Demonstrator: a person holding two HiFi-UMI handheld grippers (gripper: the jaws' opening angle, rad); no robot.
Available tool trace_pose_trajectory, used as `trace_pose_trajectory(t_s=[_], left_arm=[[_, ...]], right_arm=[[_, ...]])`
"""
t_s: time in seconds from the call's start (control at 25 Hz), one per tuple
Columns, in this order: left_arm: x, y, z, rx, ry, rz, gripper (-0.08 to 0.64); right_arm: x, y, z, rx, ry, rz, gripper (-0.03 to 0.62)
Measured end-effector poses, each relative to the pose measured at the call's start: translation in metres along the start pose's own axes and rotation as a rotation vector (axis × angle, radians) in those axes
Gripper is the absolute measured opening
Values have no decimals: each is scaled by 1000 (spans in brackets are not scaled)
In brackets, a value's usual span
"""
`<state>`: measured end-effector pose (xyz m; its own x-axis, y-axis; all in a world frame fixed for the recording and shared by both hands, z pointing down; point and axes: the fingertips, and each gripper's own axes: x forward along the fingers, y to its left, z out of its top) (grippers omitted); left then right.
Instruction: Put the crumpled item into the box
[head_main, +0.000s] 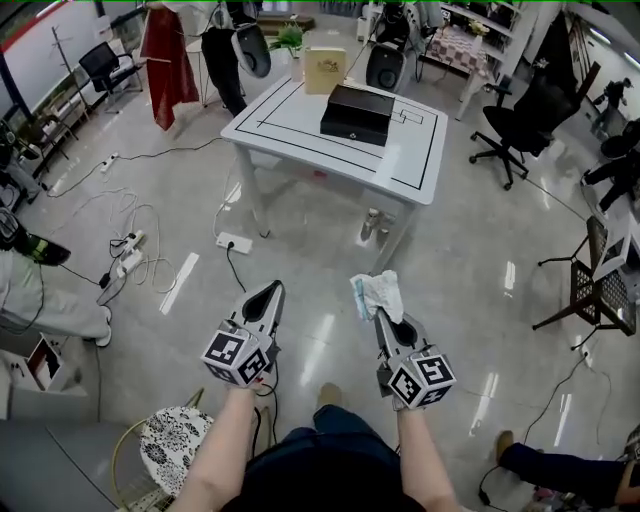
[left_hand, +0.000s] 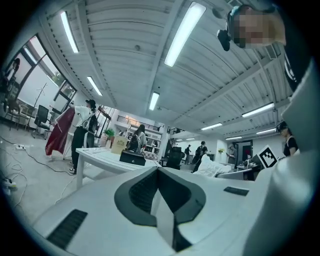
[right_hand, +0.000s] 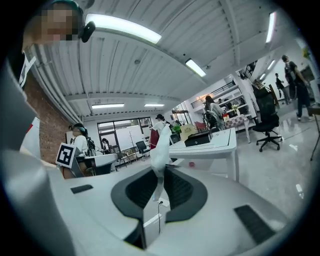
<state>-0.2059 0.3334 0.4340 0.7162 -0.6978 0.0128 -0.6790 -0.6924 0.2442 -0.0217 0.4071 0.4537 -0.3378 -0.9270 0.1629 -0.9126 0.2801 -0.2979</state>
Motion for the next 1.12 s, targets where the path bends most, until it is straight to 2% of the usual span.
trace_pose_trajectory(t_s=[0.2, 0.52, 1.12], left_arm=[[28, 14, 3, -5, -10, 36, -8], [65, 18, -2, 1, -14, 61, -8], [80, 22, -14, 0, 29, 78, -8]], right_arm=[[24, -22, 15, -37, 0, 28, 38], [42, -67, 31, -23, -16, 29, 40], [54, -87, 21, 36, -5, 26, 40]])
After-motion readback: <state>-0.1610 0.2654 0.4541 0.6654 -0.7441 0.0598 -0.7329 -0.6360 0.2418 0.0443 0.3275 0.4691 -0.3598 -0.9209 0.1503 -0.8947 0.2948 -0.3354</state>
